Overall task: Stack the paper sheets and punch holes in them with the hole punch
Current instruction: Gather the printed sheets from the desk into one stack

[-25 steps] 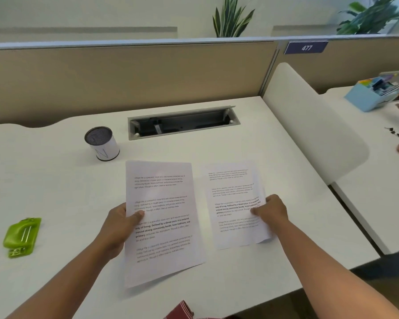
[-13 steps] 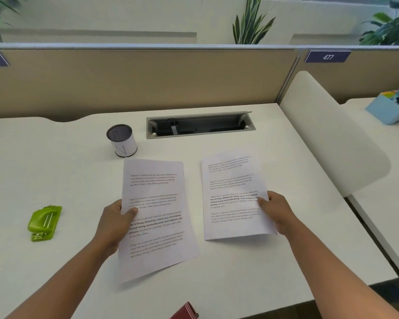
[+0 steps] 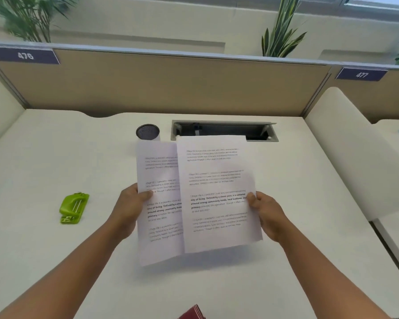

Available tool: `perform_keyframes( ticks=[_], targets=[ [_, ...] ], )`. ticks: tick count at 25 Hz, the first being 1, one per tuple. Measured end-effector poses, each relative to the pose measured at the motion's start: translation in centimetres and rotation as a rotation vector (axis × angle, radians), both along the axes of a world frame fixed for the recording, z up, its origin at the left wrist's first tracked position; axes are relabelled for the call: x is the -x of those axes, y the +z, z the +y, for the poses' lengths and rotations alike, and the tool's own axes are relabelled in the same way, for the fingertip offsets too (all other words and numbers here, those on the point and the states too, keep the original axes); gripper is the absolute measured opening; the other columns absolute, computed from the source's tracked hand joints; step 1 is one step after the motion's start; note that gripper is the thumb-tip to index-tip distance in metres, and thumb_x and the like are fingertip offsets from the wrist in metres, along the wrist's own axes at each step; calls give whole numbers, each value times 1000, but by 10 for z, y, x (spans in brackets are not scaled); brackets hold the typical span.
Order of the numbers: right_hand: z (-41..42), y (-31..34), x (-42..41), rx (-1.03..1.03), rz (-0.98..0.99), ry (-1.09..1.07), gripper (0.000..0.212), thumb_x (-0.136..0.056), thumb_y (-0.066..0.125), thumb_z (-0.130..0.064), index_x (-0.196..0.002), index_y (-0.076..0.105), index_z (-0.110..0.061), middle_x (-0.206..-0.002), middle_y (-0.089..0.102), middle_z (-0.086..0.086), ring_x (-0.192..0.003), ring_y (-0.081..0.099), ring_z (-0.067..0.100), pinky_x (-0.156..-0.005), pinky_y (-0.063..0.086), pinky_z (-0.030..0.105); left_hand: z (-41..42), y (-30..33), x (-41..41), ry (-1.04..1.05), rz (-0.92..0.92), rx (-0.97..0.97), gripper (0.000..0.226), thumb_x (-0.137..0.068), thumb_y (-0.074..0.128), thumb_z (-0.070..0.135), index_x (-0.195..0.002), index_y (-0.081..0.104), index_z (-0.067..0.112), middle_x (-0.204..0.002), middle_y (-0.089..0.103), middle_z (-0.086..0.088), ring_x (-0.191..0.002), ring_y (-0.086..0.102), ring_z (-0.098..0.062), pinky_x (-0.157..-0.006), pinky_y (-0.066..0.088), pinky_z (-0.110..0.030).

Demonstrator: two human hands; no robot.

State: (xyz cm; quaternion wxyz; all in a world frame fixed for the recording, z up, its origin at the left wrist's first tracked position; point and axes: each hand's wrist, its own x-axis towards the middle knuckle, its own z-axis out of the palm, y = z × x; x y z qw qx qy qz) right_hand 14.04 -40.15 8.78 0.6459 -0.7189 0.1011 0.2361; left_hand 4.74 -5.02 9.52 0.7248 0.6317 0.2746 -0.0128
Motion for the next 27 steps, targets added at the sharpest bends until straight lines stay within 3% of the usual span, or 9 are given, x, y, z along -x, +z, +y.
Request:
perform_keyframes(
  ticks=[4,7,9,11,13,17,21,24,27],
  targets=[
    [26,5,7,26,-55,13,29,-103,62,-30,-97,78,-7,-106,81,14,-103,74,38,-100,55,58,-4,11,-1,-26,-47,82,28,-99,55,5,-114,74,17,-108,80,-9,-94,78,-32,-68,62,-40],
    [38,8,8,-54,-35,-20,31,-99,68,-29,-96,74,1,-110,78,23,-91,73,32,-92,58,57,-6,15,0,-54,-109,128,28,-96,56,7,-111,78,18,-113,78,-12,-96,77,-34,-71,63,-43],
    [44,12,8,-186,2,-17,25,-98,67,-25,-103,73,-1,-114,77,23,-92,75,32,-82,64,50,-7,17,0,-76,-147,144,29,-92,60,13,-115,77,17,-118,76,-14,-102,75,-38,-84,61,-52],
    [49,16,7,-282,9,19,27,-99,65,-20,-120,68,-3,-122,75,19,-104,74,33,-87,62,48,-7,20,0,-93,-170,154,32,-89,60,17,-118,76,16,-119,76,-15,-105,74,-38,-90,59,-55],
    [54,19,6,-315,4,64,32,-99,65,-18,-129,61,-5,-126,74,14,-110,72,31,-92,60,47,-7,23,-1,-109,-185,158,33,-88,61,17,-117,76,16,-119,76,-14,-106,74,-38,-90,60,-53],
    [60,22,6,-322,-26,96,32,-96,68,-7,-125,56,-12,-124,75,15,-104,74,26,-85,61,41,-9,28,-4,-60,-184,174,31,-84,61,20,-109,79,19,-116,77,-14,-105,75,-35,-84,64,-44],
    [66,21,6,-310,-105,125,34,-94,69,-1,-126,62,-12,-122,77,10,-111,73,31,-88,61,40,-13,32,-4,-45,-222,195,39,-99,51,49,-121,75,29,-124,75,-5,-113,72,-25,-85,61,-37],
    [70,21,8,-305,-183,115,29,-94,69,0,-120,67,-13,-119,77,11,-111,73,33,-86,61,36,-15,34,-3,-8,-312,63,34,-93,68,35,-123,71,20,-119,77,-8,-106,75,-30,-80,63,-37],
    [72,25,8,-335,-237,124,29,-93,70,1,-115,73,-19,-121,77,11,-110,73,30,-87,61,36,-16,35,-4,3,-389,-46,22,-95,68,23,-116,73,22,-113,79,-2,-101,76,-22,-77,62,-28]
  ],
)
